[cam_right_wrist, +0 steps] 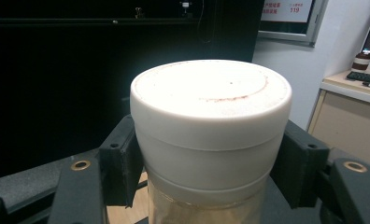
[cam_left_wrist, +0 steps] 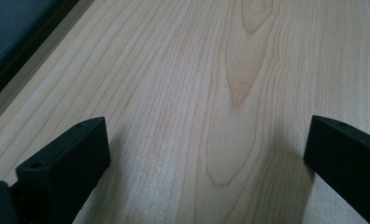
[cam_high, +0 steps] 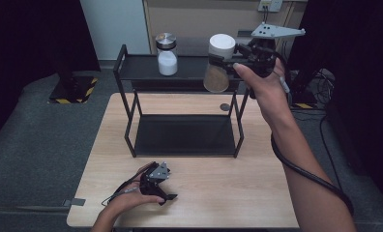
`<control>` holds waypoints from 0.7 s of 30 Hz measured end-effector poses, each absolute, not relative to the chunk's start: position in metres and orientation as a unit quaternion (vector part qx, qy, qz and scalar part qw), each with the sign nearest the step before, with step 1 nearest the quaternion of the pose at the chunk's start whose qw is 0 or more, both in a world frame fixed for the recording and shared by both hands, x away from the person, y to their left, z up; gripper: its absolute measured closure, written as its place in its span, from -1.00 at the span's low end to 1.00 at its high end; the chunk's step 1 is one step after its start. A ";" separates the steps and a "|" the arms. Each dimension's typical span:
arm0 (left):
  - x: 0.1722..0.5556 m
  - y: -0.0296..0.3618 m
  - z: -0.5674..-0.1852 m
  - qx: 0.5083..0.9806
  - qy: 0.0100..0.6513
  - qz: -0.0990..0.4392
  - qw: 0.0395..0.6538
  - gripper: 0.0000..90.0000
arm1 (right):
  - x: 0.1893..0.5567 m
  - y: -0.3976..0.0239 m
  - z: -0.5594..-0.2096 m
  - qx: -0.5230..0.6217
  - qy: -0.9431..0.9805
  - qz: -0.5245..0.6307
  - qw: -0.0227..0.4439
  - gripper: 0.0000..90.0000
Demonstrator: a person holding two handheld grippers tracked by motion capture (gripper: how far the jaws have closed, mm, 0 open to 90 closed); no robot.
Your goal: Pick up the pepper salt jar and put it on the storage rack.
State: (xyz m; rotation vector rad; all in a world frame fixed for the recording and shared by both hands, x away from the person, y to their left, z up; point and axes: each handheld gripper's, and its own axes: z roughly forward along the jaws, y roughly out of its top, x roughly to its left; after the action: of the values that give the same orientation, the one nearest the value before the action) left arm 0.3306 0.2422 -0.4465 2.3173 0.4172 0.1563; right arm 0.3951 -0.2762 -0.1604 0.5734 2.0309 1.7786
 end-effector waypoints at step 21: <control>0.332 0.243 -0.447 0.908 0.161 0.060 0.381 -1.00 | 0.430 -0.261 -0.156 0.221 0.715 0.634 0.196 -0.21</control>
State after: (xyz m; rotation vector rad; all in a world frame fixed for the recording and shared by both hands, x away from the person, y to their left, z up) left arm 0.3317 0.2426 -0.4465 2.3179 0.4101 0.1531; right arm 0.4303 -0.2606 -0.1563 0.6194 2.0018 1.7748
